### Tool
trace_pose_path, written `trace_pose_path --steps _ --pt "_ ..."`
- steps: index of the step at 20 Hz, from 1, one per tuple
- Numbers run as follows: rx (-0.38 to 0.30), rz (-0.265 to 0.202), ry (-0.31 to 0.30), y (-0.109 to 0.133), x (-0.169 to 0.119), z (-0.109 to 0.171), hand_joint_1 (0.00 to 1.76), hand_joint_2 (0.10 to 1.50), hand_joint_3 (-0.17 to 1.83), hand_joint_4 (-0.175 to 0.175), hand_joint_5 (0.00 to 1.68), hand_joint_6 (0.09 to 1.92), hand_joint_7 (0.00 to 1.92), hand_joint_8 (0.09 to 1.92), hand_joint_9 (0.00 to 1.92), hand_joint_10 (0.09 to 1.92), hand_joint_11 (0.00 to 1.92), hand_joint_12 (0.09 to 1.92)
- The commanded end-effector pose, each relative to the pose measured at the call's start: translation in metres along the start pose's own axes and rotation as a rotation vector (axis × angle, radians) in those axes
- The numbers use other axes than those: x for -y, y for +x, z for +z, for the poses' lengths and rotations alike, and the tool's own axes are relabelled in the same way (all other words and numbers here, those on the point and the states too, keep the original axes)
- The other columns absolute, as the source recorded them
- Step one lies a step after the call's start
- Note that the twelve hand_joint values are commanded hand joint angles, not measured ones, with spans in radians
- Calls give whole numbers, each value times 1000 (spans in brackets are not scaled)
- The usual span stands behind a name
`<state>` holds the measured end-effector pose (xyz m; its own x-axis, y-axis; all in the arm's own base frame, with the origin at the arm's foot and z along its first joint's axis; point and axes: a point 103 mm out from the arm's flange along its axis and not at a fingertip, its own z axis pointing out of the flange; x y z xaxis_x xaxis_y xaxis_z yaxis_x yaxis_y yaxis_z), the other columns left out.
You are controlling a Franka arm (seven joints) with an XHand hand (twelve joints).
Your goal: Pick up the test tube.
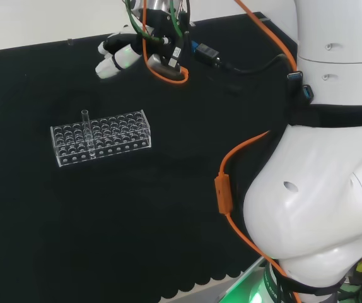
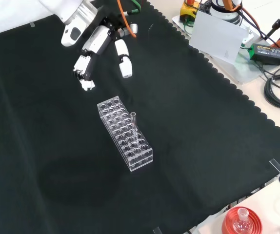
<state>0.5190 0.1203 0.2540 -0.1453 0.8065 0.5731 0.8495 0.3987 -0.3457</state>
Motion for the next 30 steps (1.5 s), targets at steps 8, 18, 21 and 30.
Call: trace_pose_path --steps 8,18,21,30 --pt "-6 -15 13 1 -15 28 813 753 576 -83 211 329 276 895 182 973 0 1433" --pt "-36 -29 46 20 4 68 824 754 575 -84 220 332 286 897 194 973 0 1436" --pt "-35 -30 70 19 10 79 828 753 575 -84 223 333 289 897 199 973 0 1437" --pt "-1 -10 107 10 -5 103 859 747 575 -86 238 339 312 900 224 974 0 1442"
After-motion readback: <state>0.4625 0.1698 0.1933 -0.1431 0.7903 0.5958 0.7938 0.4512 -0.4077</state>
